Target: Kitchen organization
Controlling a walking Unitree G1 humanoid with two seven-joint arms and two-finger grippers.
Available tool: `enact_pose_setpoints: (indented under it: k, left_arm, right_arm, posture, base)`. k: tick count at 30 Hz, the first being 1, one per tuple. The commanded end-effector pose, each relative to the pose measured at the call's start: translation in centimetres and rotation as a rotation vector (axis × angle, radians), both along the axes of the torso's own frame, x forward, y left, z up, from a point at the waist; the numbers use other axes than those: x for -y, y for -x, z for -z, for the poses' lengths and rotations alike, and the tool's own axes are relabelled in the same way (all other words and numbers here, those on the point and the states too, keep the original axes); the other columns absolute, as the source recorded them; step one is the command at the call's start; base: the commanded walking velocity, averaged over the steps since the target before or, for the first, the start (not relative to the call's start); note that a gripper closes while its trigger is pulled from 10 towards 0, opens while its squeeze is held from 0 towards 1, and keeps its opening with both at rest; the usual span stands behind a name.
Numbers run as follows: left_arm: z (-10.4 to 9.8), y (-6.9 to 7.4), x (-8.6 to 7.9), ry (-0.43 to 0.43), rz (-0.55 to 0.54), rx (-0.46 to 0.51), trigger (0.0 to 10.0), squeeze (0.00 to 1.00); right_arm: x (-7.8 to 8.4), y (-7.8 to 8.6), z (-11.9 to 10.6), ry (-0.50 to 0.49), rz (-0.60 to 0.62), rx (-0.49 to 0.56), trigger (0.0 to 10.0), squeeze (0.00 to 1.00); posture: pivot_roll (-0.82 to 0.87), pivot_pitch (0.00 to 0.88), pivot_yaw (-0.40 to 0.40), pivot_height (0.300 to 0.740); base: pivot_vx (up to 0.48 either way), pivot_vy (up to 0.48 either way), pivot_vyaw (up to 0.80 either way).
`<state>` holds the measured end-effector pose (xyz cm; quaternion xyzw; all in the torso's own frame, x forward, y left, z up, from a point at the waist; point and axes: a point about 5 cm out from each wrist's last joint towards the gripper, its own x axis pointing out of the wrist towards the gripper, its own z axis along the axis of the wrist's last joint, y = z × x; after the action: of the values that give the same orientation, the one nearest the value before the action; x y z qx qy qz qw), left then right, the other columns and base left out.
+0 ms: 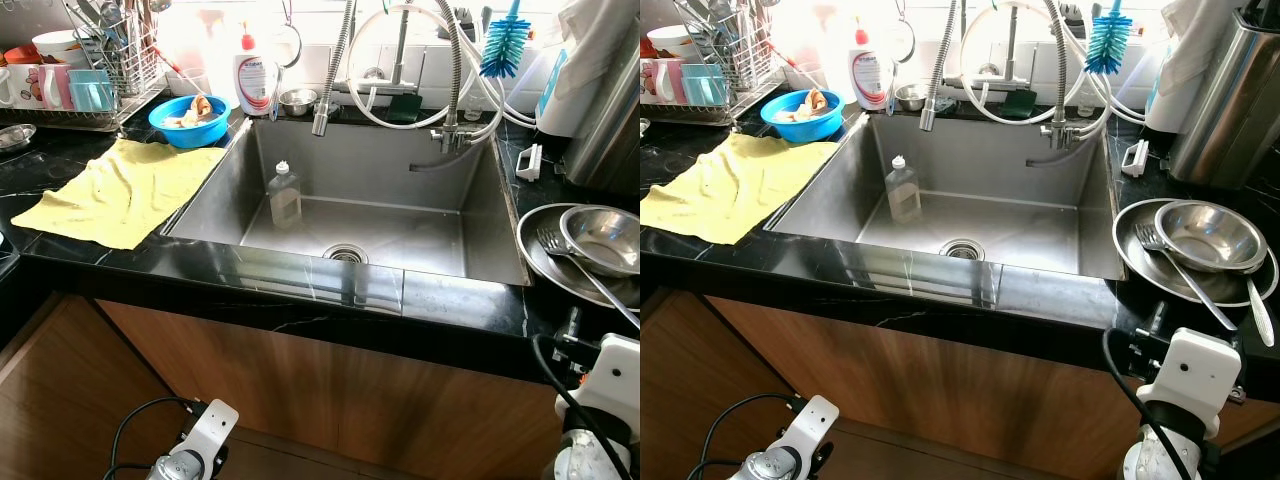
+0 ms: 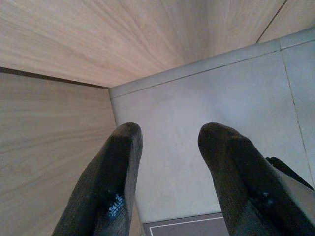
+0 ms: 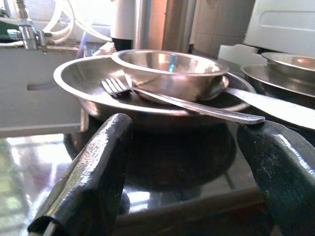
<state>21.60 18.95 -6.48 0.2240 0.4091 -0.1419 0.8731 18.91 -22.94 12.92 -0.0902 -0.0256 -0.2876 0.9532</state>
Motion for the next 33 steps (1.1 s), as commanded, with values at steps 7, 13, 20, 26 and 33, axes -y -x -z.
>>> enact_pose_setpoints:
  k: [7, 13, 20, 26, 33]
  left_arm:
    - [0.0, 0.0, -0.4, -0.017, 0.012, 0.000, 10.0, 0.00]
    - [-0.1, 0.0, -0.3, -0.017, 0.013, 0.001, 10.0, 0.00]
    - [0.0, 0.0, -0.3, -0.018, 0.017, 0.000, 10.0, 0.00]
    - [0.0, 0.0, -0.3, -0.017, 0.017, 0.000, 10.0, 0.00]
    - [0.0, 0.0, -0.3, -0.016, 0.013, 0.001, 10.0, 0.00]
  right_arm:
    - [-2.1, -0.7, 0.3, -0.003, -0.152, -0.019, 10.0, 0.00]
    - [-2.6, -0.9, 0.4, -0.005, -0.197, -0.027, 10.0, 0.00]
    - [-2.6, -0.9, 0.6, -0.006, -0.200, -0.039, 10.0, 0.00]
    - [-2.3, -0.4, 1.9, -0.003, -0.160, -0.119, 10.0, 0.00]
    - [-1.9, -0.1, 1.5, 0.005, -0.120, -0.096, 10.0, 0.00]
  posture:
    - [-0.16, 0.000, 0.047, 0.740]
    - [-0.16, 0.000, 0.048, 0.740]
    - [-0.16, 0.000, 0.048, 0.740]
    - [-0.16, 0.000, 0.046, 0.740]
    - [-0.16, 0.000, 0.042, 0.740]
  base:
    - [0.000, 0.000, 0.00]
    - [0.000, 0.000, 0.00]
    - [0.000, 0.000, 0.00]
    - [0.000, 0.000, 0.00]
    - [0.000, 0.000, 0.00]
